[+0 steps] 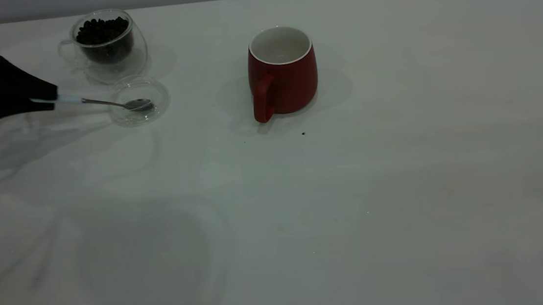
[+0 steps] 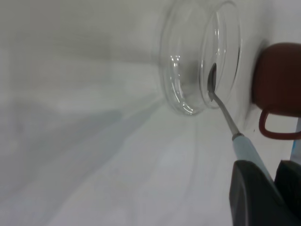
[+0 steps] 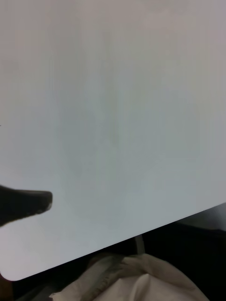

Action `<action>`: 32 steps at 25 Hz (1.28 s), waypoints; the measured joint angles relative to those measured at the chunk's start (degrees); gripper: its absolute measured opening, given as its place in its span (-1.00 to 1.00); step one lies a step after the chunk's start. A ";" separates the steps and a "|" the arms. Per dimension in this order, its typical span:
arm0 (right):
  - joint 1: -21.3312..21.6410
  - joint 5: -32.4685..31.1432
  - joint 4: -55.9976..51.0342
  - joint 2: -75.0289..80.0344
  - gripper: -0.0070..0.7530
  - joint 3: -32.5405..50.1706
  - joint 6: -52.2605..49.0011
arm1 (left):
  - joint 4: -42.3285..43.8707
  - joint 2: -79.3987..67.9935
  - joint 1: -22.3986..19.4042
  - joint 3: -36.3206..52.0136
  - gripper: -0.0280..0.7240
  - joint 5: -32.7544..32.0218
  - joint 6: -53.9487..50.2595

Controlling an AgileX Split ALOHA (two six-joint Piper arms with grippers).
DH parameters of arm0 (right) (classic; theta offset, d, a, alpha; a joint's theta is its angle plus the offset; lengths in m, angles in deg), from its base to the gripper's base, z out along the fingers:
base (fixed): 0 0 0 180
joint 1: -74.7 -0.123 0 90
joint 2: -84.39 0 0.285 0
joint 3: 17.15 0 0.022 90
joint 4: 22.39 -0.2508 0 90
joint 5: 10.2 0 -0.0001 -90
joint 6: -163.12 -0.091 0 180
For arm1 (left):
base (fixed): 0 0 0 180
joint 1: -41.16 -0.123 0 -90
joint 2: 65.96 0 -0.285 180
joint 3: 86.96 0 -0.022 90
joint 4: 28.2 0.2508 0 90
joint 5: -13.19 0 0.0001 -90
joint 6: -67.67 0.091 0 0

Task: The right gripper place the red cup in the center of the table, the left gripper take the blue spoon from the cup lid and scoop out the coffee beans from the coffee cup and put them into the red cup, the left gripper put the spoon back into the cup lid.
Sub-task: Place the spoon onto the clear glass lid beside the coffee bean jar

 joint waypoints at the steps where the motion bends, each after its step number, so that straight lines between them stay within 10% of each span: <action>1: 0.00 0.00 0.00 0.00 0.42 0.00 0.00 | 0.00 0.00 0.34 0.00 -0.60 0.33 0.31; 24: 0.00 0.00 0.00 0.00 0.42 0.00 0.00 | -6.99 -3.78 0.84 0.00 -0.58 1.73 1.60; 32: 0.00 0.00 0.00 0.00 0.42 0.00 0.00 | -6.53 -4.01 0.84 0.00 -0.04 2.07 1.60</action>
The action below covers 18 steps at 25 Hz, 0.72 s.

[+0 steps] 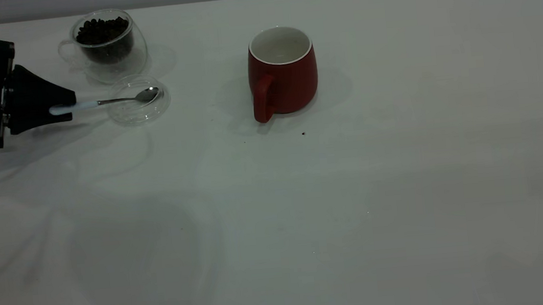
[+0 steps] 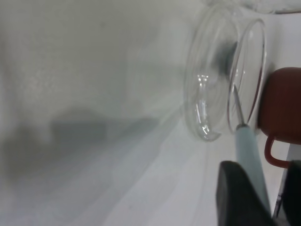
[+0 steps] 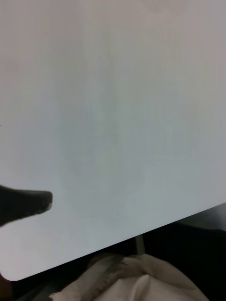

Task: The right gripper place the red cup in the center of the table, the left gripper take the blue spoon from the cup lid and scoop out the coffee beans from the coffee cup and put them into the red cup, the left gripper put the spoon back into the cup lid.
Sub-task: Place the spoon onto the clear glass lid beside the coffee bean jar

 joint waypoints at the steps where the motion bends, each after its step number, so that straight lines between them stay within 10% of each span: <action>1: 0.00 0.00 0.00 0.00 0.42 0.00 0.00 | 0.00 0.00 0.00 0.00 0.02 -0.07 0.00; 18: 0.00 0.00 0.00 0.00 0.42 0.00 0.00 | -1.21 0.00 0.19 0.00 0.13 0.22 0.05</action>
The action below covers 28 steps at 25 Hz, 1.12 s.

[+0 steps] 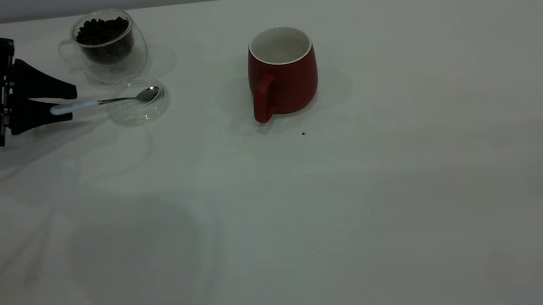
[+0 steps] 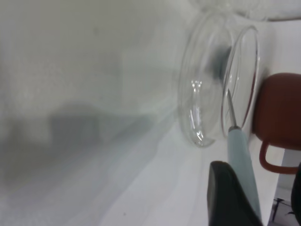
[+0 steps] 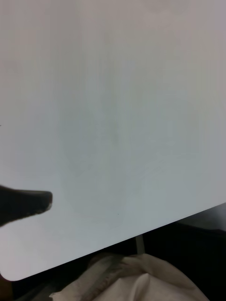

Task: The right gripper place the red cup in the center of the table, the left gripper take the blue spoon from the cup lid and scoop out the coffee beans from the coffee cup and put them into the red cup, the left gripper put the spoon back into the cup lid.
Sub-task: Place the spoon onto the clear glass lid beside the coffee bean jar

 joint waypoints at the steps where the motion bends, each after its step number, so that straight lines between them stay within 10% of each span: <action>1: 0.00 0.00 0.00 0.00 0.42 0.00 0.00 | -0.01 0.00 0.12 0.00 0.13 0.43 0.00; 28: 0.00 0.00 0.00 0.00 0.42 0.00 0.00 | 4.55 0.21 0.49 0.00 0.60 4.77 1.70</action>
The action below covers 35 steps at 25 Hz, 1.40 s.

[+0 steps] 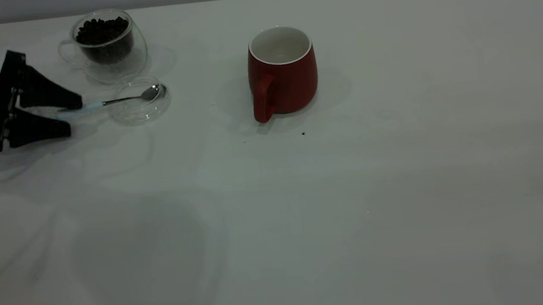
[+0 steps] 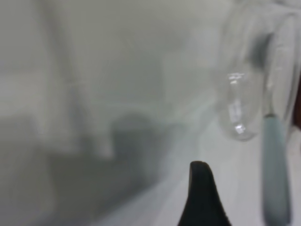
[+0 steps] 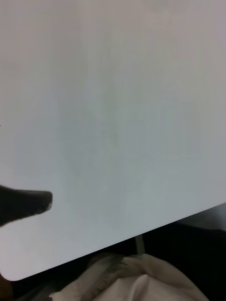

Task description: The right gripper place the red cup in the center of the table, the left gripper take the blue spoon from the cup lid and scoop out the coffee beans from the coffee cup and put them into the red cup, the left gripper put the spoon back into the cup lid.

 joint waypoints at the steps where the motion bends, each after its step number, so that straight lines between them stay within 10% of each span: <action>1: 0.00 0.00 0.00 0.00 0.42 0.00 0.00 | 0.61 0.47 -0.44 0.00 0.60 0.45 0.00; 22: 0.00 0.00 0.00 0.00 0.42 0.00 0.00 | -3.24 49.10 -9.74 0.00 0.60 -17.63 -6.42; 35: 0.00 0.00 0.00 0.00 0.42 0.00 0.00 | 50.60 107.97 5.10 13.56 0.60 -6.27 -33.57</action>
